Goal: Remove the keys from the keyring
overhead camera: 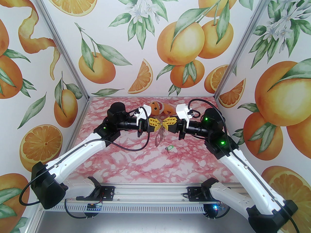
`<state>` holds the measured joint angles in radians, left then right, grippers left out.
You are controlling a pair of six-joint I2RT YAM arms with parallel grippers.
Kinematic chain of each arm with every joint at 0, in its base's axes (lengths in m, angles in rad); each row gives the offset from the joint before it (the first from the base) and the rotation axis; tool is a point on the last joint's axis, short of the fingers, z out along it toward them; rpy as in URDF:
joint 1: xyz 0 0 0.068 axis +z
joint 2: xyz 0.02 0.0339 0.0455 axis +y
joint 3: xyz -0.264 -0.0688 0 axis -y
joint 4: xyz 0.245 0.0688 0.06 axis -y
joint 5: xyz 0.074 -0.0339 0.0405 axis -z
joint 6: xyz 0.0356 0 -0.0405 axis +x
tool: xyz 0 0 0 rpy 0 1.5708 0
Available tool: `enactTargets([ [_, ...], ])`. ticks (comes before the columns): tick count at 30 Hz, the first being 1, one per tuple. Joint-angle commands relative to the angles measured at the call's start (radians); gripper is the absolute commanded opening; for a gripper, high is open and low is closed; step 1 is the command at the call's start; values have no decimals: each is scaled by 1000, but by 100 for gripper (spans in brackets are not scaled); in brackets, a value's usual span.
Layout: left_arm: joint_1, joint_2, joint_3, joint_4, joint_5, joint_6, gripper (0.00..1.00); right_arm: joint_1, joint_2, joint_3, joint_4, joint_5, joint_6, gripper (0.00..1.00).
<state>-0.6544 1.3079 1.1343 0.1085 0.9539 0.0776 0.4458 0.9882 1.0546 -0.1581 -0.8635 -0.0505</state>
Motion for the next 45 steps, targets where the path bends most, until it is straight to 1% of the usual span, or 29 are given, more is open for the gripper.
enactTargets([
  [1, 19, -34, 1, 11, 14, -13, 0, -2, -31, 15, 28, 44, -14, 0],
  [5, 28, -55, -25, 98, -13, -91, 0, -5, -46, -1, 17, 64, -28, 0],
  [15, 29, -85, -39, 149, -73, -156, 0, -6, -58, -23, -50, 88, -78, 0],
  [19, 29, -82, -48, 224, -70, -206, 0, -6, -45, -30, -74, 88, -97, 0],
  [24, 29, -61, -37, 241, -53, -223, 0, -6, -31, -40, -79, 109, -100, 0],
  [28, 29, -64, -45, 270, -70, -230, 0, -6, -17, -45, -102, 178, -100, 0],
  [31, 29, -62, -52, 300, -63, -235, 0, -6, -6, -55, -101, 188, -88, 0],
  [33, 28, -52, -42, 279, -60, -226, 0, -6, 4, -53, -102, 193, -74, 0],
  [36, 29, -47, -52, 291, -53, -216, 0, -6, 2, -50, -73, 176, -37, 0],
  [38, 30, -48, -52, 239, -100, -187, 0, -6, -17, -68, -40, 195, -16, 0],
  [40, 41, -46, -46, 165, -161, -181, 0, -10, -24, -70, -50, 285, 16, 0],
  [42, 48, -51, -82, 130, -250, -173, 0, -22, -15, -66, -61, 345, 109, 0],
  [44, 66, -51, -145, 168, -315, -208, 0, -25, -2, -75, -80, 399, 181, 0],
  [45, 76, -48, -169, 167, -355, -226, 0, -25, -3, -94, -86, 452, 221, 0],
])
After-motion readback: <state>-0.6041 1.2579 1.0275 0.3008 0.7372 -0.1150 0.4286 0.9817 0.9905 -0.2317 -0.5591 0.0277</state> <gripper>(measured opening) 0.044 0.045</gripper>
